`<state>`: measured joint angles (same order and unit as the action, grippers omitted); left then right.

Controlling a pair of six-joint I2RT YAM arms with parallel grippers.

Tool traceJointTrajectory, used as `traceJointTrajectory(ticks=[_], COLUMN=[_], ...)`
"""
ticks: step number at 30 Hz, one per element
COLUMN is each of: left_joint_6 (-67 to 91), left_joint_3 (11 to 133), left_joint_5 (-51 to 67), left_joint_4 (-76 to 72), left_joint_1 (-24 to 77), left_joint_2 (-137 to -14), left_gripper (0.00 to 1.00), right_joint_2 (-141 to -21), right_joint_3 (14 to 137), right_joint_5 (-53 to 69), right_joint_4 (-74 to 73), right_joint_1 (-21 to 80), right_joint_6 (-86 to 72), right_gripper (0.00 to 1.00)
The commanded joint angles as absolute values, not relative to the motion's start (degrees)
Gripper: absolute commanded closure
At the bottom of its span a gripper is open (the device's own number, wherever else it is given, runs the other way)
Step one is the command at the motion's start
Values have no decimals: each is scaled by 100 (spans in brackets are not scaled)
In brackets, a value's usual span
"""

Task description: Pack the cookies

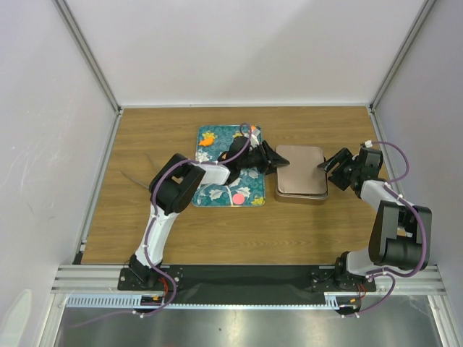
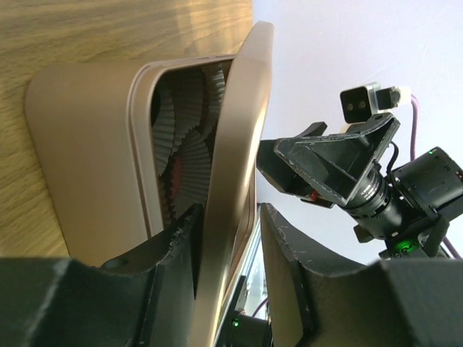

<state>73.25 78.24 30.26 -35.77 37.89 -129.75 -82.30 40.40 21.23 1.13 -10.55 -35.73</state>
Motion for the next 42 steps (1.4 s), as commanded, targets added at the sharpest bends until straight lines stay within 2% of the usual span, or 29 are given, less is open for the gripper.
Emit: traceJointTrajectory(ticks=[1, 9, 23, 42], left_joint_6=[7014, 7040, 7348, 7286], left_joint_3=[8086, 8060, 8103, 8314], left_joint_5=[3287, 3313, 3603, 4148], left_joint_4=[-3340, -3217, -3358, -3182], left_joint_1=[3744, 3630, 3498, 3410], left_joint_2=[-12718, -12735, -12840, -13245], left_gripper=[57, 66, 75, 80], right_joint_2=[-8279, -8306, -8288, -8376], right_joint_3=[4061, 4069, 4078, 4087], right_joint_5=[2144, 2180, 2206, 2443], right_joint_4=[193, 220, 202, 325], right_joint_1=[-1011, -1011, -1020, -1011], right_joint_6=[-3463, -3454, -3410, -3384], right_gripper=[28, 29, 30, 30])
